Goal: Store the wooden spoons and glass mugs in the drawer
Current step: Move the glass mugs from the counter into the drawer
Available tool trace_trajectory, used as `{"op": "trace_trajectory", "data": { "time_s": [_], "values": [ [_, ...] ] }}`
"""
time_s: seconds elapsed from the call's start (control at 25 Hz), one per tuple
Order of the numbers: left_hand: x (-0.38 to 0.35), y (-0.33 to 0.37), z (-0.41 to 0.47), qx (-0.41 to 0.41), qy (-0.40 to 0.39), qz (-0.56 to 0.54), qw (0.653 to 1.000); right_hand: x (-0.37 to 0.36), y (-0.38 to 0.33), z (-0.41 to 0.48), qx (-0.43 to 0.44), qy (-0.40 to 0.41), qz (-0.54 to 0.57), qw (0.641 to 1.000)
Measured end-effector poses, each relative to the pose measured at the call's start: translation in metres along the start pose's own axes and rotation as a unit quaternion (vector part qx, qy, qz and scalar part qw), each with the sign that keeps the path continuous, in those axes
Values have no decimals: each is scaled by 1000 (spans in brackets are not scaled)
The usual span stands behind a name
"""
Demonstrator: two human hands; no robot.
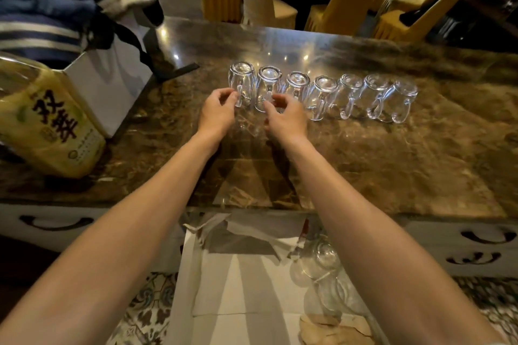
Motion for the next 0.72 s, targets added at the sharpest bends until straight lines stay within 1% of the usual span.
{"op": "trace_trajectory", "data": {
  "time_s": [0.12,0.24,0.4,0.6,0.72],
  "values": [
    [-1,-5,9,2,-9,16,1000,-4,1,7,2,7,-44,999],
    [-2,-5,13,-11,-13,29,999,-9,2,13,-11,0,-58,998],
    [-5,0,18,-31,-23,41,998,-5,-6,18,3,20,-134,991],
    [-5,14,23,-69,-24,97,993,-4,-9,22,0,17,-167,986],
    [-4,16,22,-76,-23,109,991,-3,-10,23,-7,17,-179,984]
  ]
}}
Point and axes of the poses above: each hand's wrist, its own z-axis towards the middle knuckle, its own x-axis out of the back of the hand, y = z × x, the point moved 10 cm from there along z, towards the middle knuckle, and after that the axes turned 5 degrees about -y, right-handed, at the moved point
